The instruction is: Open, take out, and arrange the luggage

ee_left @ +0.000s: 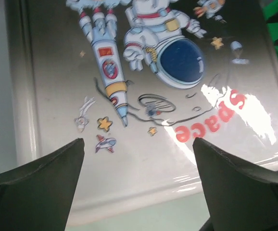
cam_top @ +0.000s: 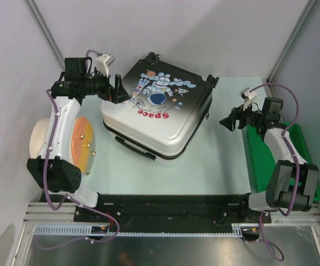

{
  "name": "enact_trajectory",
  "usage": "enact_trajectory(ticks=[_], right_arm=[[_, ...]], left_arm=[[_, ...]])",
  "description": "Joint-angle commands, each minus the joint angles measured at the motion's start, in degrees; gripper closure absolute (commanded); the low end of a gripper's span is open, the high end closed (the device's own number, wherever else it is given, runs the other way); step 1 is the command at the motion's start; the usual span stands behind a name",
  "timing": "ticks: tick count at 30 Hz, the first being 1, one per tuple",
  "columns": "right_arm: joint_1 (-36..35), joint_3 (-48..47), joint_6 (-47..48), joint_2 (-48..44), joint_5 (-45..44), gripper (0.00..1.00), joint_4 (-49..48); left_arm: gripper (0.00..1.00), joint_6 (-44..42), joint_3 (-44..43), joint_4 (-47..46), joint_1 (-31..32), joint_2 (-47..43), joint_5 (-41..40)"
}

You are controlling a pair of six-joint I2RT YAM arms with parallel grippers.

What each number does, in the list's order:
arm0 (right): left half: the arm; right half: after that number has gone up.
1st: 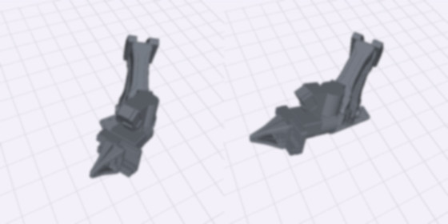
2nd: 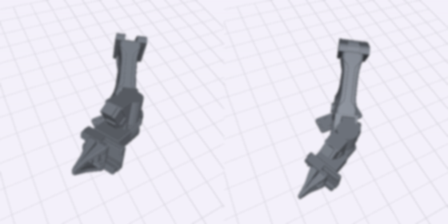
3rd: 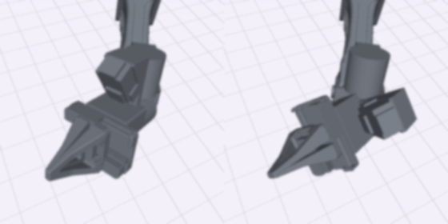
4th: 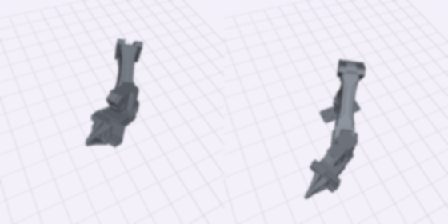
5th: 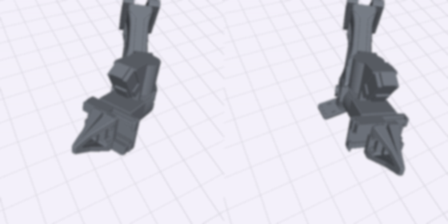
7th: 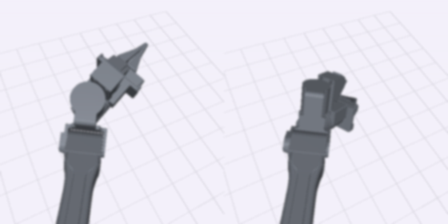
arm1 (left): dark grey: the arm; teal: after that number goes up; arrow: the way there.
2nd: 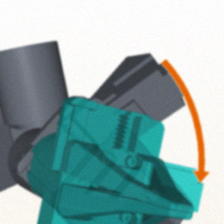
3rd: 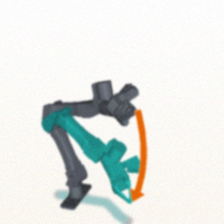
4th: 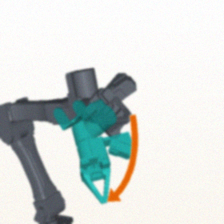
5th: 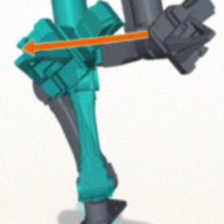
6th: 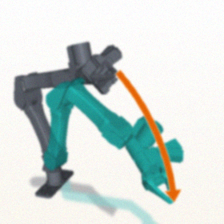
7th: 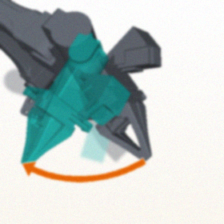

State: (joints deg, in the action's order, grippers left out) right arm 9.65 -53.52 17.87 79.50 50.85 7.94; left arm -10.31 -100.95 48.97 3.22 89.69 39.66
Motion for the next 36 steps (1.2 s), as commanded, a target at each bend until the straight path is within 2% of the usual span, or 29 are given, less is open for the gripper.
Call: enact_trajectory(ticks=[1, 3, 4, 6, 7, 8, 10, 15, 17, 18, 22, 26, 30, 34, 36], right_arm=[[-1.12, -2.65, 4.98, -0.58, 6.45, 0.26, 1.19], [-1.82, -2.65, 6.65, -0.67, 7.86, 0.26, 3.99], [-2.09, -2.65, 7.52, -1.10, 8.30, 0.26, 5.49], [-2.79, -2.64, 11.30, -1.72, 8.56, 0.27, 10.65], [-3.23, -2.56, 12.79, -2.16, 8.65, 0.28, 12.60], [-3.49, -2.64, 14.11, -3.12, 8.65, 0.28, 14.45], [-3.85, -2.38, 16.84, -4.26, 8.82, 0.30, 19.02], [-5.25, -0.37, 20.88, -9.89, 7.60, 0.32, 25.27], [-6.48, 1.30, 21.59, -11.56, 6.55, 0.32, 26.24], [-6.83, 2.01, 21.59, -13.31, 6.19, 0.32, 26.94], [-9.12, 6.31, 19.94, -17.88, 4.87, 0.33, 27.04], [-13.86, 13.24, 15.29, -25.00, 2.68, 0.33, 22.22], [-23.94, 17.29, 11.93, -31.68, -4.17, 0.33, 17.20], [-33.34, 19.85, 9.29, -32.66, -14.87, 0.32, 10.53], [-36.88, 20.21, 7.54, -30.38, -20.06, 0.33, 5.69]], left_arm=[[0.00, 5.11, -1.15, -5.02, -1.90, 3.27, -0.46], [0.00, 7.48, -6.69, -6.17, -2.34, 8.02, -0.72], [0.00, 8.19, -13.33, -6.25, -2.34, 13.44, -0.72], [0.00, 9.95, -20.57, -6.43, -2.34, 19.79, 0.59], [0.00, 11.96, -27.57, -6.43, -2.34, 22.78, 0.86], [0.00, 12.58, -30.42, -6.69, -2.17, 28.12, 0.86], [0.00, 11.80, -35.08, -7.31, -1.56, 32.02, 0.68], [0.00, 15.57, -38.54, -9.50, -0.06, 41.77, 7.08], [0.01, 18.02, -38.19, -10.29, 1.34, 43.37, 9.81], [0.03, 18.47, -37.92, -10.56, 2.04, 44.07, 14.70], [0.08, 17.69, -37.48, -11.09, 7.66, 44.95, 19.74], [0.17, 15.67, -38.79, -11.79, 14.26, 47.67, 20.19], [0.18, 15.58, -42.31, -12.32, 16.46, 50.14, 19.58], [0.00, 16.89, -46.18, -15.29, 12.62, 47.34, 13.97], [0.00, 17.60, -46.01, -16.53, 9.97, 42.16, 8.70]])
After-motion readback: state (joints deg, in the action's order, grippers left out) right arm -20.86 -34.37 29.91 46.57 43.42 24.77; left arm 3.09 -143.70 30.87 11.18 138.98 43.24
